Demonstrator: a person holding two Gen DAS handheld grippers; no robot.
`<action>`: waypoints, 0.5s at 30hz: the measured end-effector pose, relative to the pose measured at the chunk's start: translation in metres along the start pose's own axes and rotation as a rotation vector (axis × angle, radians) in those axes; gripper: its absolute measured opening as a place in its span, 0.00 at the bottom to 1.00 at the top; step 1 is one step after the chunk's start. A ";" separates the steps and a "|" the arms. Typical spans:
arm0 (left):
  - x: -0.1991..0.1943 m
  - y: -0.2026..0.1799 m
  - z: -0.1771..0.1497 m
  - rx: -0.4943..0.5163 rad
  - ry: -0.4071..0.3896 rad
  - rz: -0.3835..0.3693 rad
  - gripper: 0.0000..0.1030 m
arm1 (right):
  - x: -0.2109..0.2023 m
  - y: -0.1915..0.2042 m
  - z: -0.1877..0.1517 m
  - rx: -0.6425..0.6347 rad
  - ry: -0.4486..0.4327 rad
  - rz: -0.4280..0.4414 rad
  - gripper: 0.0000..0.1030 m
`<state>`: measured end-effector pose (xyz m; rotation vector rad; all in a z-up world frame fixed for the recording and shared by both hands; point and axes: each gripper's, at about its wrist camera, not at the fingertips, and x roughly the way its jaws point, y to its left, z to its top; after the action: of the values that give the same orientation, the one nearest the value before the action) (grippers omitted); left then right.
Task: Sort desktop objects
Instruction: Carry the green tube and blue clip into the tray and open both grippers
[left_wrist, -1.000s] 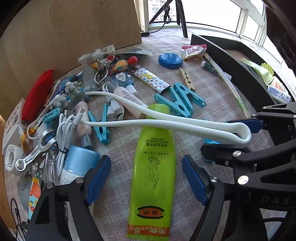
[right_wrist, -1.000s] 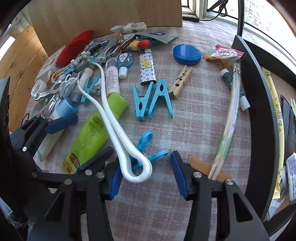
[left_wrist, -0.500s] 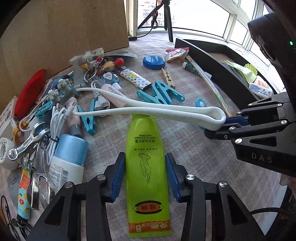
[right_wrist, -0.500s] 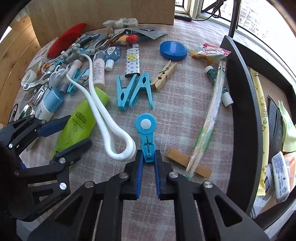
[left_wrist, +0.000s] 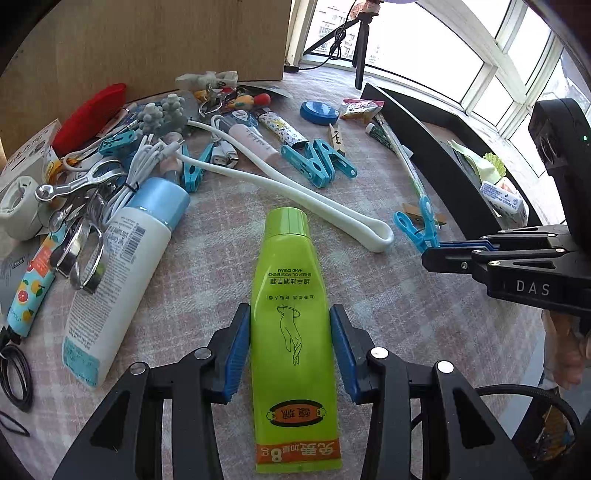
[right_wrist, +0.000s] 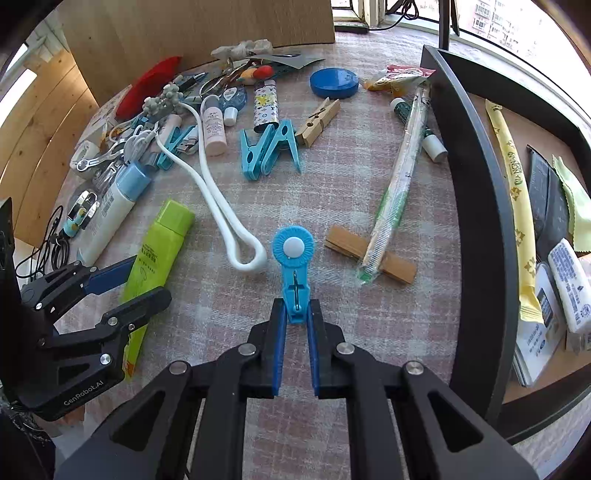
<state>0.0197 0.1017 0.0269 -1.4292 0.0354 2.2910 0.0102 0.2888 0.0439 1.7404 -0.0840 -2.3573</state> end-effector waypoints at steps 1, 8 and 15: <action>-0.004 -0.001 -0.003 -0.008 -0.008 0.010 0.39 | -0.004 -0.003 -0.001 -0.004 -0.007 0.005 0.11; -0.030 0.001 -0.016 -0.117 -0.051 0.095 0.39 | -0.038 -0.019 0.001 -0.059 -0.061 0.038 0.11; -0.053 -0.017 -0.001 -0.159 -0.112 0.152 0.39 | -0.052 -0.034 0.012 -0.086 -0.103 0.046 0.11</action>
<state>0.0466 0.0989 0.0754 -1.4149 -0.0762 2.5452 0.0093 0.3320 0.0908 1.5608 -0.0374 -2.3795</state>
